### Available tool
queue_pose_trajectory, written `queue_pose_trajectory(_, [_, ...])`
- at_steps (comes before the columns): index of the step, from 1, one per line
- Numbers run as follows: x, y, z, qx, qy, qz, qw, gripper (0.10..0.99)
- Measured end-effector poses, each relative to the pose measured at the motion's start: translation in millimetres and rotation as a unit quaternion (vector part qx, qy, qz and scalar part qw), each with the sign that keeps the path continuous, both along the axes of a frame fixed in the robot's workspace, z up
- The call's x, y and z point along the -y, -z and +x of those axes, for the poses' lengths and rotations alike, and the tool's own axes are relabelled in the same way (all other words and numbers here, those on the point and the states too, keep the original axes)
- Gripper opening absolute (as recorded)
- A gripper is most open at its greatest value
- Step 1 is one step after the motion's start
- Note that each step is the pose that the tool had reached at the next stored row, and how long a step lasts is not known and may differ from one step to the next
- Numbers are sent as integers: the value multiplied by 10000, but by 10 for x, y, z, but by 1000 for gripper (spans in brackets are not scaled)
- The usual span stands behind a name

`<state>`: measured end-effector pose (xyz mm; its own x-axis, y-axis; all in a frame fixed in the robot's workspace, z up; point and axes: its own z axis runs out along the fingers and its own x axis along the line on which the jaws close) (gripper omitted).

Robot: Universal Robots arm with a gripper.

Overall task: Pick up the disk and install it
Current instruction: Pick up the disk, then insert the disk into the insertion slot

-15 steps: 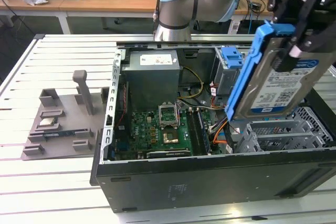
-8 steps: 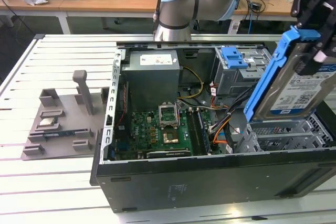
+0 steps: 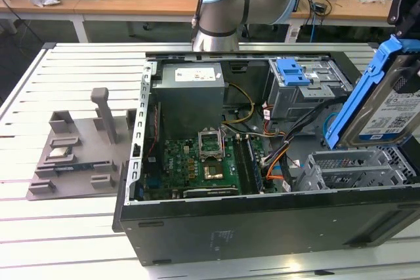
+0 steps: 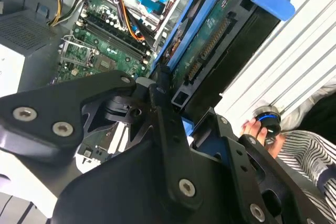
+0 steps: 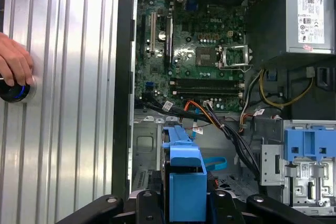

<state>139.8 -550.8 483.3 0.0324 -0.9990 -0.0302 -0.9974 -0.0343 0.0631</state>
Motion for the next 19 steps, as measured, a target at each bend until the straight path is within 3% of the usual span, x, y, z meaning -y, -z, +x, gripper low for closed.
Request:
queue_pose_trajectory(9, [1,4,1,0,0,-1,10000,369])
queue_pose_trajectory(15, [0,260,-13,0,16,-2,10000,369])
queue_pose_trajectory(19, [-2,329,-14,0,87,-5,10000,369])
